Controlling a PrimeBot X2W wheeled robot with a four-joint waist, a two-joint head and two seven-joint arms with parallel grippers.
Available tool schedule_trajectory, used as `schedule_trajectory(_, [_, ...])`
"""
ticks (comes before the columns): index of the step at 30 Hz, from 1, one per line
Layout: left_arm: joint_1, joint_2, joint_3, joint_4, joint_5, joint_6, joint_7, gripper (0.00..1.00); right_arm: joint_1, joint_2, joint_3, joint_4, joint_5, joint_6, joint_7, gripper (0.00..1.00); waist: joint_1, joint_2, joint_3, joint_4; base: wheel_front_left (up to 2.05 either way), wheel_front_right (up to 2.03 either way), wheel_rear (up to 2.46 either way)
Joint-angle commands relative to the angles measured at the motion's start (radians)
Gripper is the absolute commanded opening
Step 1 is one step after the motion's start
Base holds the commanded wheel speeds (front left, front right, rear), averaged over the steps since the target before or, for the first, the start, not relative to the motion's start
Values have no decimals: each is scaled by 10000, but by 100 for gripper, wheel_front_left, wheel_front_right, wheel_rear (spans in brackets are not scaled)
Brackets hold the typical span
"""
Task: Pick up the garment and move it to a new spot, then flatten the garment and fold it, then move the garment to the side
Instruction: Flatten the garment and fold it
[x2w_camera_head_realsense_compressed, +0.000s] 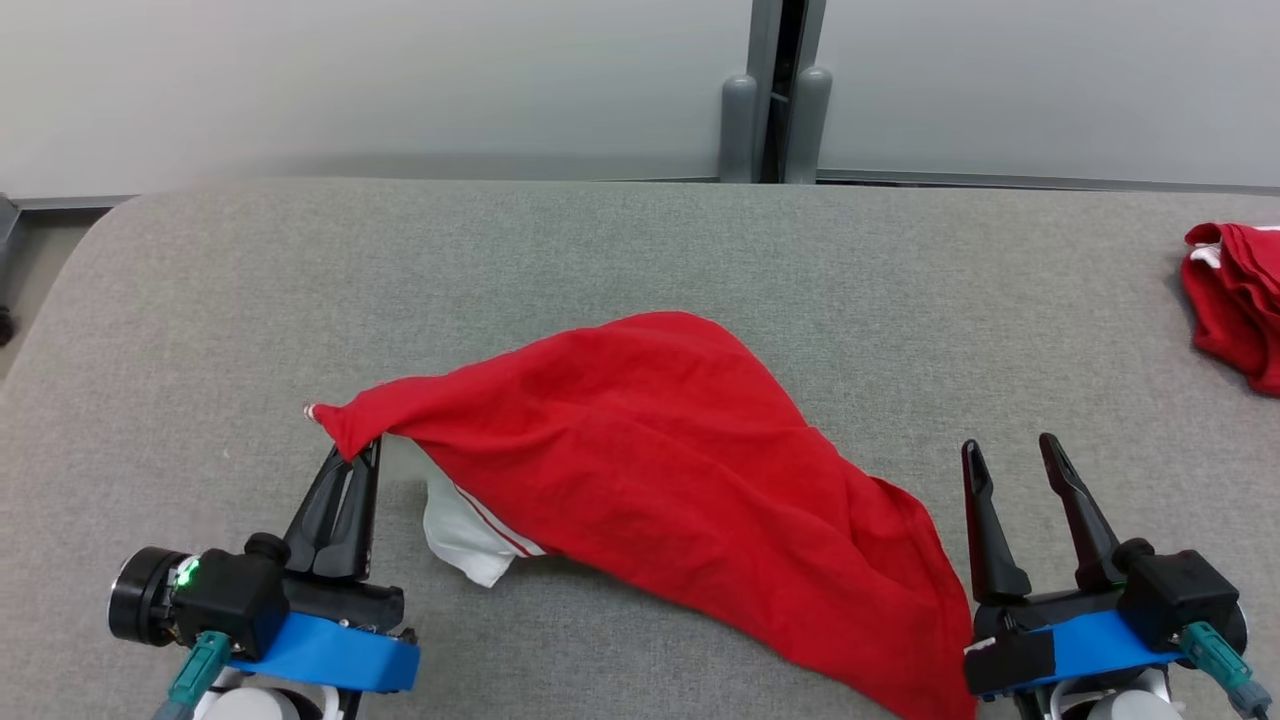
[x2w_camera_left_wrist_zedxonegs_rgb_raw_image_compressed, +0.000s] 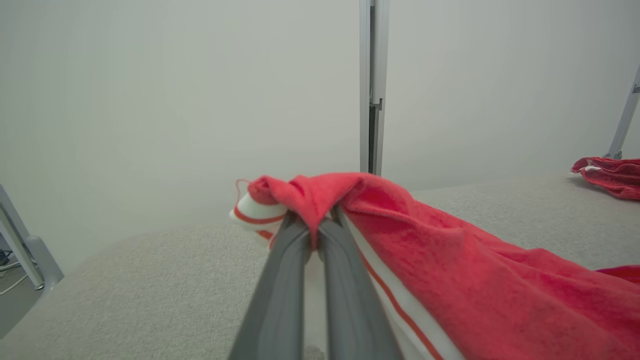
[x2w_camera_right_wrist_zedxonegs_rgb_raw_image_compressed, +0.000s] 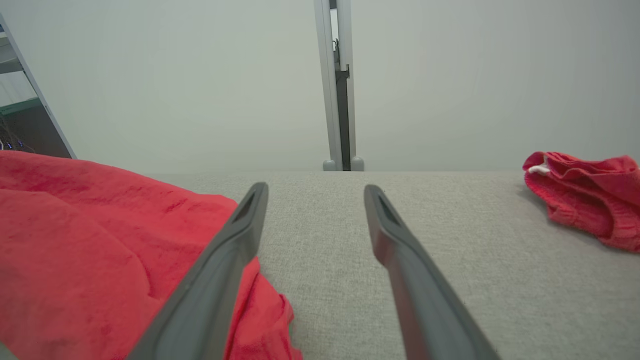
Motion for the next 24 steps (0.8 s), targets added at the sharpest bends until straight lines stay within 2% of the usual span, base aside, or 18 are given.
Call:
schedule_trajectory(1, [100,66,-15,-105,14,51,-27,0,96,40,-51,-16,56,-4,-50,100,0,0,50,97,0,0,0])
schedule_trajectory(15, [1364,332,-9,-1325,0,357,678,0,-104,112,-265,40,5,-4,-50,100,0,0,383,571,0,0,0])
schedule_trajectory(24, [1368,344,-206,-1410,-131,344,841,0,-315,-28,-163,146,-33,-4,-50,100,0,0,547,334,0,0,0])
